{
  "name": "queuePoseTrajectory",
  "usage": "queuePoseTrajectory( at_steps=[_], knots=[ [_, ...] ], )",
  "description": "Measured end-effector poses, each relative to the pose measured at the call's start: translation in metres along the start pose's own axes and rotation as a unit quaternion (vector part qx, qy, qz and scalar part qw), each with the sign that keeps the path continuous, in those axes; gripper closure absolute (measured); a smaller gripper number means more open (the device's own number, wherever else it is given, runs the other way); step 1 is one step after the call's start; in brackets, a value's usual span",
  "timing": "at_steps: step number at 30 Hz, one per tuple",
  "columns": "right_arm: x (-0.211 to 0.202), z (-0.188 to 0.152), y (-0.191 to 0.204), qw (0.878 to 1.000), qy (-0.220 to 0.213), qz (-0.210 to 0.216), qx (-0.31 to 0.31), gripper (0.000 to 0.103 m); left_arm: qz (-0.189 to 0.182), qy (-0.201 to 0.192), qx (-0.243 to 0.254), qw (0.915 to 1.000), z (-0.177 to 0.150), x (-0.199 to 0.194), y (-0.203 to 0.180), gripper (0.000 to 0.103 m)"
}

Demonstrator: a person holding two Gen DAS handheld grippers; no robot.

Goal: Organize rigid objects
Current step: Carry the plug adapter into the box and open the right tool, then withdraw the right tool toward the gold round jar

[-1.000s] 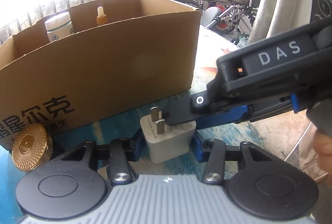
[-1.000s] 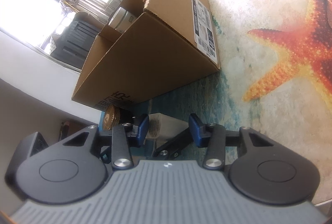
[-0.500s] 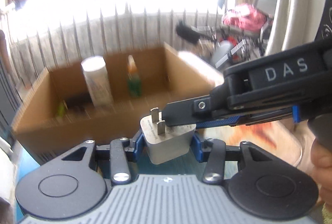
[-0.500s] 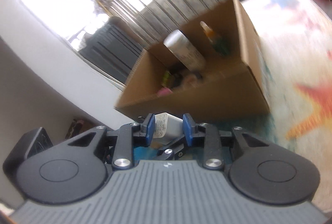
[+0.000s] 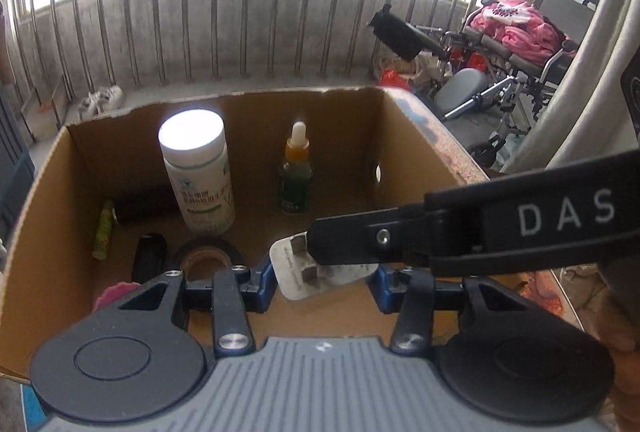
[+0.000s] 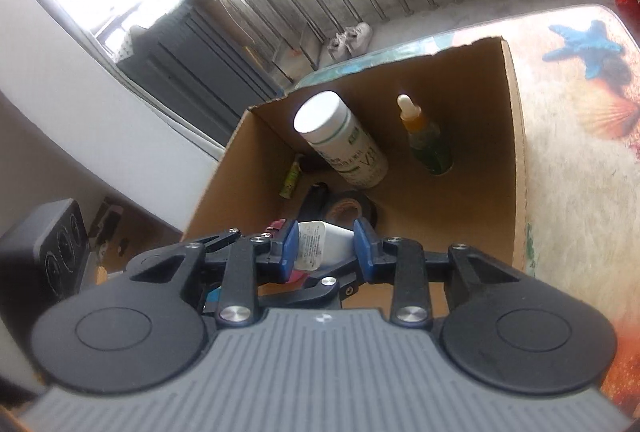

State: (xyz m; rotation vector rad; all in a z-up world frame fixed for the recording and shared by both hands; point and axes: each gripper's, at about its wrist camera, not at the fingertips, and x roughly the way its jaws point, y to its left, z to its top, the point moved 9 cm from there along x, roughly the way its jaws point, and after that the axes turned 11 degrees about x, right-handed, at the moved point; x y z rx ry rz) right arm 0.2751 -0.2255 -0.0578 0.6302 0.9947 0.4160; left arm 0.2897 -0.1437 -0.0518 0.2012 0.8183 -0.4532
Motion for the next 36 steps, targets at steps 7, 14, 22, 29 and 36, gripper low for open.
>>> queuePoseTrajectory(
  at_steps=[7, 14, 22, 29, 36],
  knots=[
    [0.029, 0.004, -0.014, 0.998, 0.045, -0.032, -0.014, 0.074, -0.020, 0.054, -0.015, 0.9982, -0.007, 0.033, 0.006, 0.056],
    [0.036, 0.004, -0.015, 0.997, 0.053, -0.044, -0.029, 0.074, -0.030, 0.055, -0.013, 0.9979, -0.002, 0.035, -0.003, 0.057],
    [0.009, 0.011, -0.009, 0.999, 0.020, -0.008, -0.026, 0.073, -0.020, 0.033, -0.008, 0.9992, 0.003, 0.021, -0.004, 0.053],
    [-0.051, 0.012, 0.005, 0.998, -0.043, 0.035, -0.026, 0.073, -0.004, -0.007, 0.007, 0.9999, 0.006, -0.016, -0.003, 0.037],
    [-0.117, -0.028, 0.011, 0.992, -0.094, 0.088, -0.008, 0.069, 0.009, -0.060, 0.001, 0.9981, -0.012, -0.078, 0.009, 0.020]
  ],
)
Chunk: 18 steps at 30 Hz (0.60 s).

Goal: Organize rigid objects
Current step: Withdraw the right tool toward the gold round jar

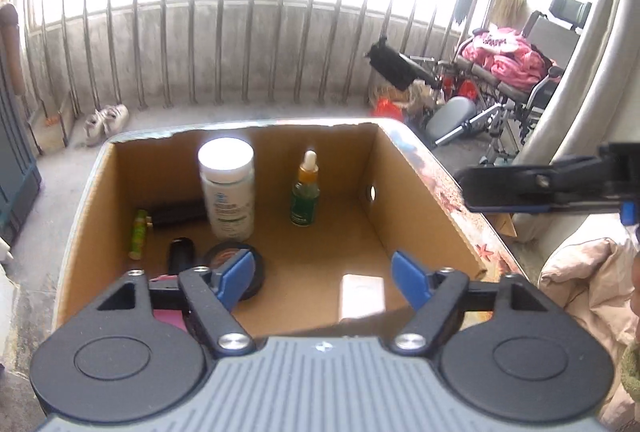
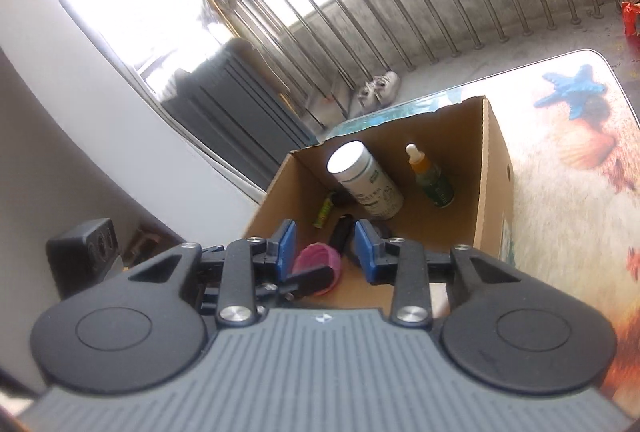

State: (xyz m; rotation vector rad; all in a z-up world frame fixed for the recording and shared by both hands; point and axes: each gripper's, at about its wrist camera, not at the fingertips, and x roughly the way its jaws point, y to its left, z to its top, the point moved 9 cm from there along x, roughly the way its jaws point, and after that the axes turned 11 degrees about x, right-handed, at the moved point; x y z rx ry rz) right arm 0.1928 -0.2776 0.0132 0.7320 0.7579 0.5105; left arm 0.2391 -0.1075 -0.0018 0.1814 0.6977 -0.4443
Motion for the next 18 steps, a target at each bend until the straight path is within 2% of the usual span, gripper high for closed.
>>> queuePoseTrajectory(
  at_steps=[2, 4, 10, 14, 18],
  knots=[
    [-0.010, -0.019, -0.001, 1.000, -0.005, 0.009, 0.008, 0.067, 0.013, -0.011, 0.005, 0.9998, -0.010, -0.018, 0.006, 0.015],
    [-0.015, -0.040, -0.005, 1.000, -0.006, 0.010, 0.019, 0.064, 0.028, -0.016, 0.007, 0.9994, -0.023, -0.032, 0.013, 0.015],
    [0.003, -0.110, -0.018, 0.997, 0.038, 0.004, 0.061, 0.062, 0.063, 0.010, 0.006, 0.9980, -0.076, -0.045, 0.032, 0.014],
    [0.026, -0.126, -0.016, 0.995, 0.050, 0.008, 0.088, 0.061, 0.062, 0.039, -0.012, 0.9973, -0.109, -0.034, 0.039, 0.014],
    [0.058, -0.127, -0.004, 0.995, 0.069, 0.008, 0.078, 0.058, 0.066, 0.043, -0.013, 0.9968, -0.125, -0.021, 0.040, 0.014]
  ],
)
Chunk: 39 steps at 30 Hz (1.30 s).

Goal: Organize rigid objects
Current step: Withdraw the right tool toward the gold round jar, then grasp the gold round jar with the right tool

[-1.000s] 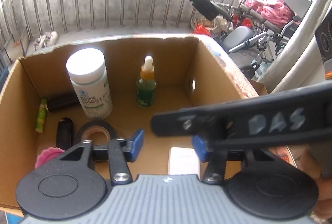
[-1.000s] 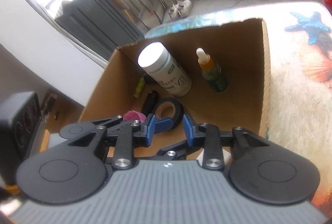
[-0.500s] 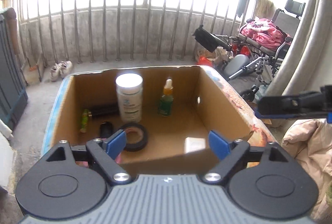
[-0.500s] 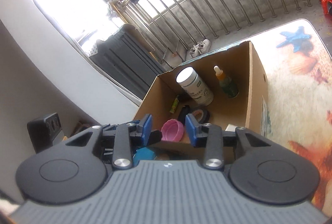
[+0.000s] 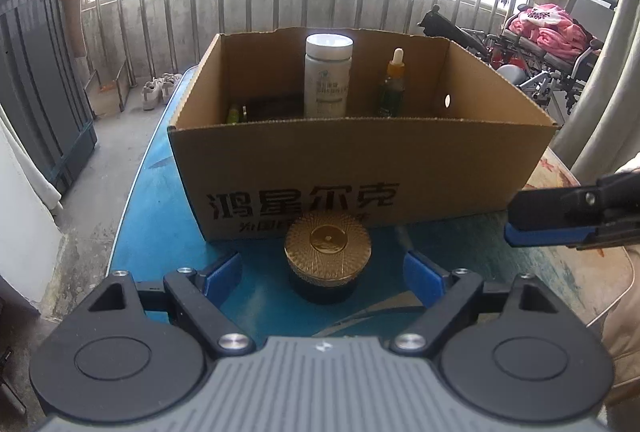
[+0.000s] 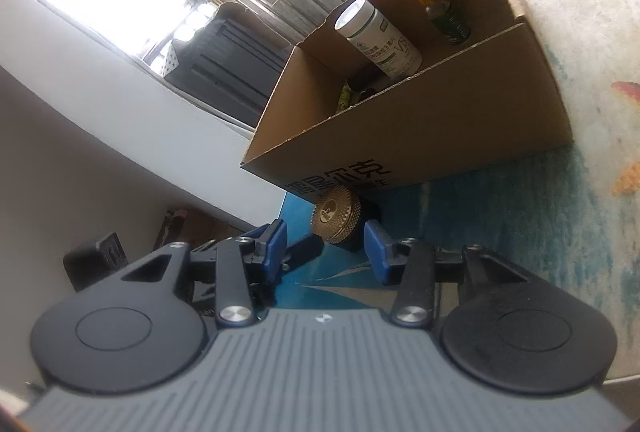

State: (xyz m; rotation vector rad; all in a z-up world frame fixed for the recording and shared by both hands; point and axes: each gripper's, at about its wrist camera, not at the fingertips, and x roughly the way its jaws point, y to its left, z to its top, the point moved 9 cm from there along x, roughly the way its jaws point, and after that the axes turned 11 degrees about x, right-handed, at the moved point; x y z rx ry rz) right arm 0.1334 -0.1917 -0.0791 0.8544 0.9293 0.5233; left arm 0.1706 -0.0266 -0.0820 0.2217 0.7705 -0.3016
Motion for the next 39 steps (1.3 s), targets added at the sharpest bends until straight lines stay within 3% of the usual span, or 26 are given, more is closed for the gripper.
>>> queuePoseTrajectory(
  at_steps=[7, 13, 25, 28, 30, 39],
  knots=[
    [0.057, 0.009, -0.003, 0.999, 0.029, -0.024, 0.006, 0.055, 0.023, -0.004, 0.006, 0.9997, -0.007, 0.024, -0.002, 0.017],
    [0.089, 0.013, -0.016, 0.998, 0.051, -0.021, 0.033, 0.057, 0.009, 0.012, -0.011, 0.9998, -0.008, 0.042, 0.001, 0.028],
    [0.107, 0.013, -0.028, 0.997, 0.059, -0.027, 0.052, 0.065, 0.005, 0.031, -0.026, 0.9992, -0.006, 0.050, 0.005, 0.035],
    [0.108, 0.014, -0.028, 0.997, 0.058, -0.025, 0.053, 0.065, 0.006, 0.030, -0.026, 0.9992, -0.005, 0.052, 0.006, 0.036],
    [0.110, 0.015, -0.027, 0.997, 0.059, -0.023, 0.053, 0.067, 0.002, 0.026, -0.027, 0.9993, -0.004, 0.052, 0.005, 0.044],
    [0.110, 0.012, -0.020, 0.997, 0.062, -0.022, 0.039, 0.070, 0.015, 0.019, -0.021, 0.9995, -0.002, 0.049, 0.003, 0.046]
  ],
)
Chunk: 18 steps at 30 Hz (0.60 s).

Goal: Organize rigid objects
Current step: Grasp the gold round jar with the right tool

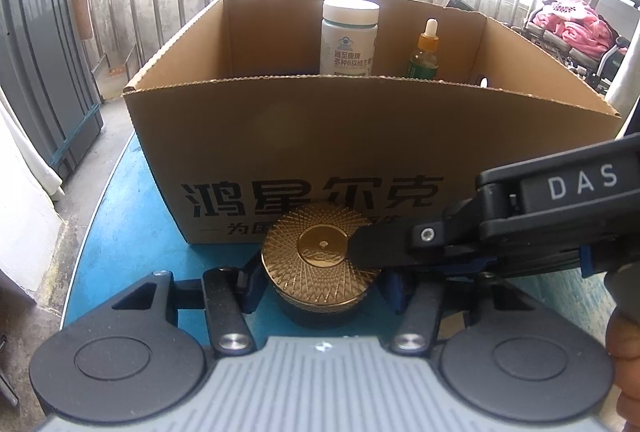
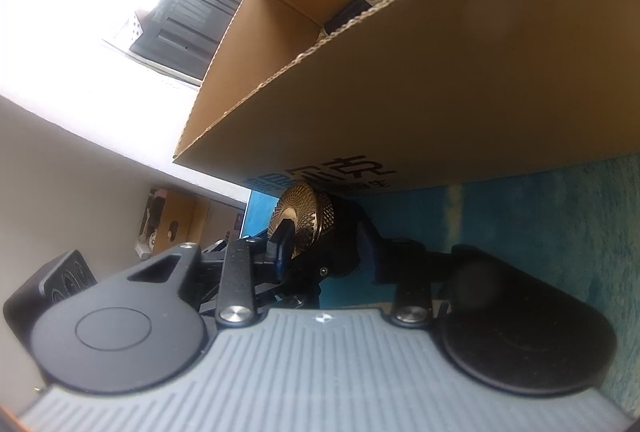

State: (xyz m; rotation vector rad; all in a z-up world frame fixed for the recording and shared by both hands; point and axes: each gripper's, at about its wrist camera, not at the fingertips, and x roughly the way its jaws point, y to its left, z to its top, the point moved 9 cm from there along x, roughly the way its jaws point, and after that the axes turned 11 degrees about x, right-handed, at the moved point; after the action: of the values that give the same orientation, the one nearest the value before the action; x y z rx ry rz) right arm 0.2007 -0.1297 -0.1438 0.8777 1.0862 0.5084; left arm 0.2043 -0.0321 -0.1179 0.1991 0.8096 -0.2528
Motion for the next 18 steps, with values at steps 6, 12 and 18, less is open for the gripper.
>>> queuePoseTrajectory(
  at_steps=[6, 12, 18],
  knots=[
    [-0.007, -0.006, 0.007, 1.000, -0.001, 0.003, -0.003, 0.070, -0.001, -0.007, -0.001, 1.0000, -0.004, -0.010, -0.004, 0.046],
    [-0.034, -0.020, 0.029, 0.999, -0.016, 0.017, -0.027, 0.071, 0.003, -0.035, 0.010, 0.9993, -0.001, -0.042, -0.011, 0.046],
    [-0.084, -0.019, 0.061, 0.996, -0.057, 0.037, -0.063, 0.071, 0.014, -0.083, 0.031, 0.9960, 0.023, -0.086, -0.021, 0.046]
  ],
)
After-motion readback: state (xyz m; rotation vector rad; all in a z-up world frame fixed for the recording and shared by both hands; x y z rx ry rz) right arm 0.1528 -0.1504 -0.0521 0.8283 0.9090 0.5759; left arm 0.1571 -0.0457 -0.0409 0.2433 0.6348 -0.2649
